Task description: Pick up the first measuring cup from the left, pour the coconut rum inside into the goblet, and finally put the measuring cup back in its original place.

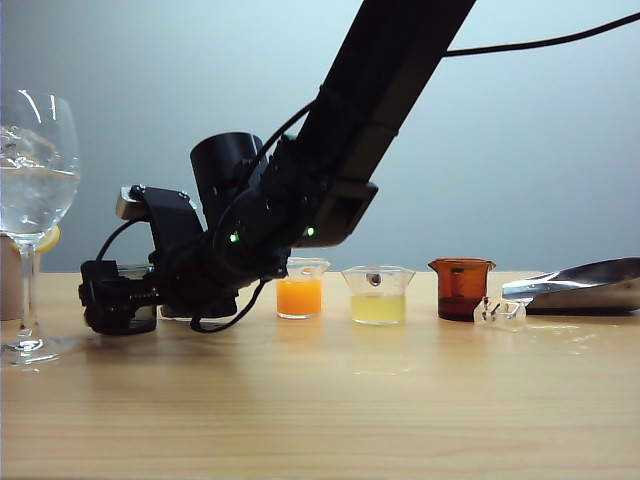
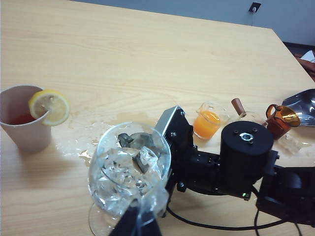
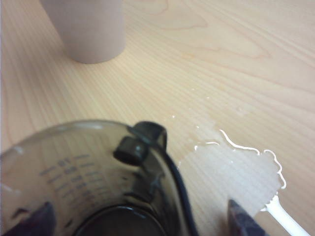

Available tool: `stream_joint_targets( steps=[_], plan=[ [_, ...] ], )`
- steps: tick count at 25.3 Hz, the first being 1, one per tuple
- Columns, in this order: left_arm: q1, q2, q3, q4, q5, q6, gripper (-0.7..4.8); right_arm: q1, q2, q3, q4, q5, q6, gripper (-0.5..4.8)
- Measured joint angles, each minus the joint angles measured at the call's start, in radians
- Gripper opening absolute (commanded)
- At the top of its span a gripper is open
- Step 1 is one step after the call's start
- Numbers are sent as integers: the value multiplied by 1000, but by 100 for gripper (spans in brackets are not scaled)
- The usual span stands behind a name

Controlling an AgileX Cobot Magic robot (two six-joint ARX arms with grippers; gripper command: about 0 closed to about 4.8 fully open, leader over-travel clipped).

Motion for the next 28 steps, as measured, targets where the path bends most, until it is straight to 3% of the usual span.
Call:
stream_joint_targets(
  steps=[13, 20, 21, 22, 23, 24, 25, 26, 28],
  plan=[
    [0, 0, 0, 0, 0, 0, -5, 2, -102, 0, -235, -4, 0, 472],
    [0, 0, 0, 2, -1, 1, -5, 2, -231, 0, -479, -15, 0, 472],
    [0, 0, 0, 2, -1, 1, -5, 2, -250, 0, -515, -23, 0, 446],
    [0, 0, 0, 8, -1, 1, -5, 2, -293, 0, -583, -28, 0, 386],
    [0, 0, 0, 14, -1, 1, -5, 2, -320, 0, -620, -28, 0, 178],
    [0, 0, 0, 29, -2, 1, -5, 2, -368, 0, -674, -28, 3, 19],
    [0, 0, 0, 39, -6, 1, -5, 2, -399, 0, -701, -27, 3, -14],
    [0, 0, 0, 49, -13, 1, -5, 2, -423, 0, -715, -26, 3, 7],
    [0, -1, 0, 84, -32, 0, -5, 1, -475, 0, -744, -25, 0, -2]
  ],
)
